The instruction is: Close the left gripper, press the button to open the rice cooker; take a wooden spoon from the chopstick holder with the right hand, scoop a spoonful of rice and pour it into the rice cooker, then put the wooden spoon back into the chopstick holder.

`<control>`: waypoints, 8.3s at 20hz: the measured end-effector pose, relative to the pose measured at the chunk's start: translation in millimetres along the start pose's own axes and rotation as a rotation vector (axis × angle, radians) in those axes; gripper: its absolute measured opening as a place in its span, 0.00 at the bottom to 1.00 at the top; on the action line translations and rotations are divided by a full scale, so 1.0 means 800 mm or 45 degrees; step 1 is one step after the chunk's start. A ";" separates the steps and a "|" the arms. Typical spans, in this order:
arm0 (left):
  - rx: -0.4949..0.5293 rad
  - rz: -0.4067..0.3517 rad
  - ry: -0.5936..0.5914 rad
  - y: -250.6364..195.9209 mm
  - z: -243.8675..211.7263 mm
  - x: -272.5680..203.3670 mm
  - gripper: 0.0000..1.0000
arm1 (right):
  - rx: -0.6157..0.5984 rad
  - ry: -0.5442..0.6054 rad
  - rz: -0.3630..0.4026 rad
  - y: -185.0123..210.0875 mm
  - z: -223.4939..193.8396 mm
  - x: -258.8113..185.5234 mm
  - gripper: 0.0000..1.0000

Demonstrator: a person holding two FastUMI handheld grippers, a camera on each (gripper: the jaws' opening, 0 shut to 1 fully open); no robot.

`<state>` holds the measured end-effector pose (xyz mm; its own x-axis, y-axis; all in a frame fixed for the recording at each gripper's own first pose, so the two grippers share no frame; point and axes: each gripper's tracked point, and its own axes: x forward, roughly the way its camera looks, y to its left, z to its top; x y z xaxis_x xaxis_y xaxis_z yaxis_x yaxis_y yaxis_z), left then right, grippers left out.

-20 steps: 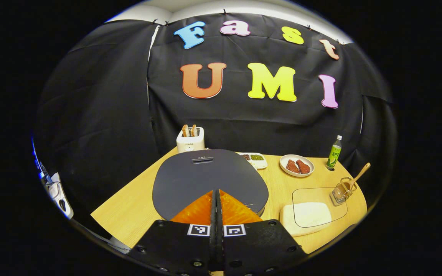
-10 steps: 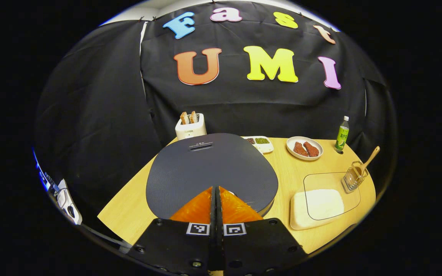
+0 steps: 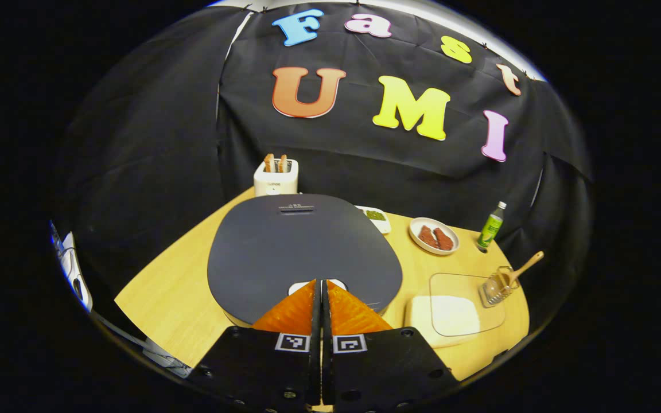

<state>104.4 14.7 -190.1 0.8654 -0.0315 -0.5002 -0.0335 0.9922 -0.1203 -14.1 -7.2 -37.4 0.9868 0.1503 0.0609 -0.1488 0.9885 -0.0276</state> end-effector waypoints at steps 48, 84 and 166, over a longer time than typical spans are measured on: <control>0.195 0.030 -0.769 -0.023 -0.029 -0.214 0.94 | 0.169 0.188 -0.198 -0.195 -0.231 0.333 0.72; 0.180 0.158 -0.706 0.048 -0.056 -0.261 0.94 | -0.132 0.146 0.124 0.097 -0.179 0.210 0.15; 0.207 0.168 -0.653 0.144 -0.060 -0.279 0.94 | 1.035 0.348 0.481 0.379 -0.066 0.285 0.14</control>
<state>-117.0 130.1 -133.7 0.9930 0.1169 -0.0153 -0.1156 0.9909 0.0696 169.2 325.6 -84.3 0.8294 0.5564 -0.0494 -0.3601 0.6001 0.7143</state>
